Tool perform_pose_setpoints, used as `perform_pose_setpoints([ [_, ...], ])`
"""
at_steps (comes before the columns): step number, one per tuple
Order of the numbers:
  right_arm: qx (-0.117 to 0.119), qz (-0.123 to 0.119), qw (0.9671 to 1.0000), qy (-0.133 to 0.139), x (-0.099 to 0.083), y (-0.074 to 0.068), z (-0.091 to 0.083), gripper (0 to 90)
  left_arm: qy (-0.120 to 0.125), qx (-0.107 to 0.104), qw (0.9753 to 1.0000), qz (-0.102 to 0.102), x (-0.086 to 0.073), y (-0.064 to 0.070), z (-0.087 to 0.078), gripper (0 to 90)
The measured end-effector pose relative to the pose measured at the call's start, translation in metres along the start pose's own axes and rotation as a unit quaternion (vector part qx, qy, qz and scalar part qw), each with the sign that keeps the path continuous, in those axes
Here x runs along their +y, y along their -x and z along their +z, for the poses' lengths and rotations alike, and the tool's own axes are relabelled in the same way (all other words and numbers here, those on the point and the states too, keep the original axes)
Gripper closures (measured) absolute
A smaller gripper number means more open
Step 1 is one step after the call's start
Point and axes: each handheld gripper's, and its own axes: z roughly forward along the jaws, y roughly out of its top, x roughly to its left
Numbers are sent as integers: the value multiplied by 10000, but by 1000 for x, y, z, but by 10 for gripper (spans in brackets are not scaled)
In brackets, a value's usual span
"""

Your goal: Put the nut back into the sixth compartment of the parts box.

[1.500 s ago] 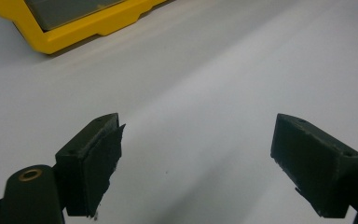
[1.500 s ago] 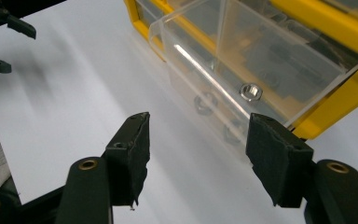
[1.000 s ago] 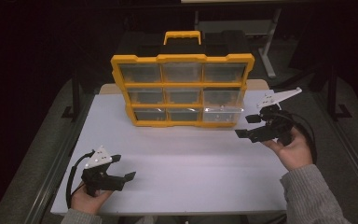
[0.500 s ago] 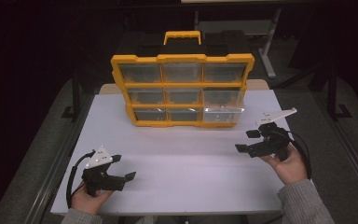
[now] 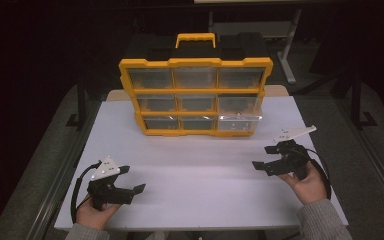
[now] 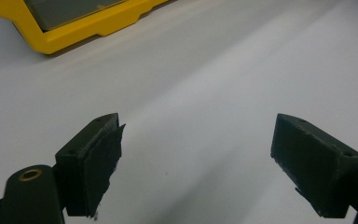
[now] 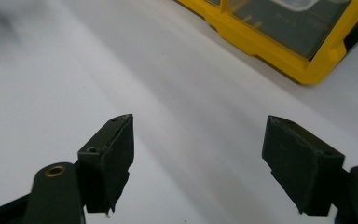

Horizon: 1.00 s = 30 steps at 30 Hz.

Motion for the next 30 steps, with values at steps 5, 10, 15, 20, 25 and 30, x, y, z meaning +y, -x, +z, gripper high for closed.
perform_pose_setpoints([
  [5, -36, 40, 10000, -19, -9, 0, 3, 225, 1, -12, 10000, -37, 0, 0, 0, 160],
  [10, -77, 28, 10000, 35, -15, -1, 6, 201, 0, -22, 10000, -35, 0, -1, 0, 159],
  [15, -120, 39, 9999, 99, -24, -4, 8, 160, 116, -62, 9999, -98, 0, 0, -1, 158],
  [20, -226, 33, 9996, 180, -33, -6, 9, 148, 86, -99, 9999, -44, 0, 0, -1, 156],
  [25, -181, 94, 9993, 313, -43, -6, 9, 142, 91, -144, 9998, -61, 0, -1, 0, 148],
  [30, -209, 71, 9989, 410, -50, -10, 9, 141, 47, -180, 9998, -22, 0, 0, 1, 147],
])
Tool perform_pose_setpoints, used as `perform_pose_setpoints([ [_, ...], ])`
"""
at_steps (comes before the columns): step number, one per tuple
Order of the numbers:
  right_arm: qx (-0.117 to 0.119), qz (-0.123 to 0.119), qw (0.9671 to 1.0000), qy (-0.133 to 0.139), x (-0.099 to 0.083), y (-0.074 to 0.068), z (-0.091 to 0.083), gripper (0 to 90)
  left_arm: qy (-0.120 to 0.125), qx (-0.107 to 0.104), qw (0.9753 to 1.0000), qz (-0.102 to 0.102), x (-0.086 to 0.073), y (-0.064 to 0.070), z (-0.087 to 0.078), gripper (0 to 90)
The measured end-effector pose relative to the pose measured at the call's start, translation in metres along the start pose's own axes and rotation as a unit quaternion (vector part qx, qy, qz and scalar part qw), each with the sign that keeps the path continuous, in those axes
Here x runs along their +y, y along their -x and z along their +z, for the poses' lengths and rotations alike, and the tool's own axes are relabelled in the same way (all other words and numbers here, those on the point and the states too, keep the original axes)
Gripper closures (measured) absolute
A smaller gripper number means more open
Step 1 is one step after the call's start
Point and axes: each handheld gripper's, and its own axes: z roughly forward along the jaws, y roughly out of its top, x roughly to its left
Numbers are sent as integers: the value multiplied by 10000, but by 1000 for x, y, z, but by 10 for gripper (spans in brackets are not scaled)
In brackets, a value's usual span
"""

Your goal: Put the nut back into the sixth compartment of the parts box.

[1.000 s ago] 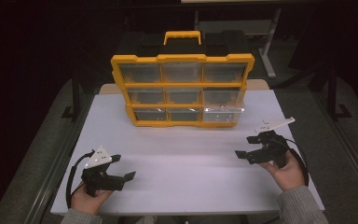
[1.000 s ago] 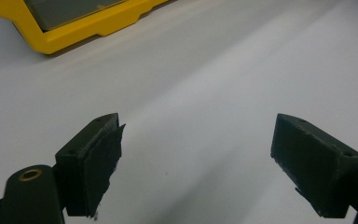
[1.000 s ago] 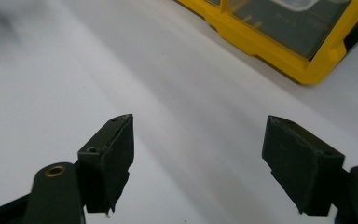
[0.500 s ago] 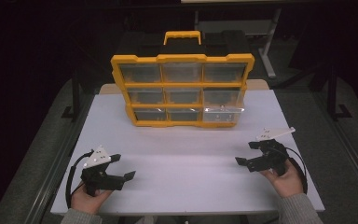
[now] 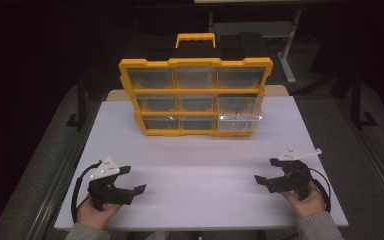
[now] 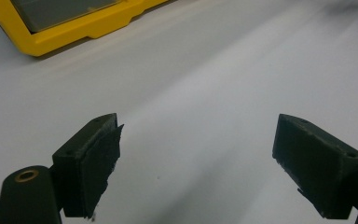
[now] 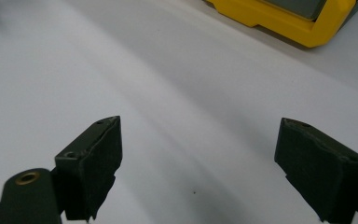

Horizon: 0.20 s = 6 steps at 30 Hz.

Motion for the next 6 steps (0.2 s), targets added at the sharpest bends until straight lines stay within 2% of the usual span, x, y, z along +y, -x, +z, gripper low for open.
perform_pose_setpoints([
  [6, 42, -75, 9999, 136, -1, -6, -2, 145, 9, -6, 10000, -20, -1, -1, 1, 147],
])
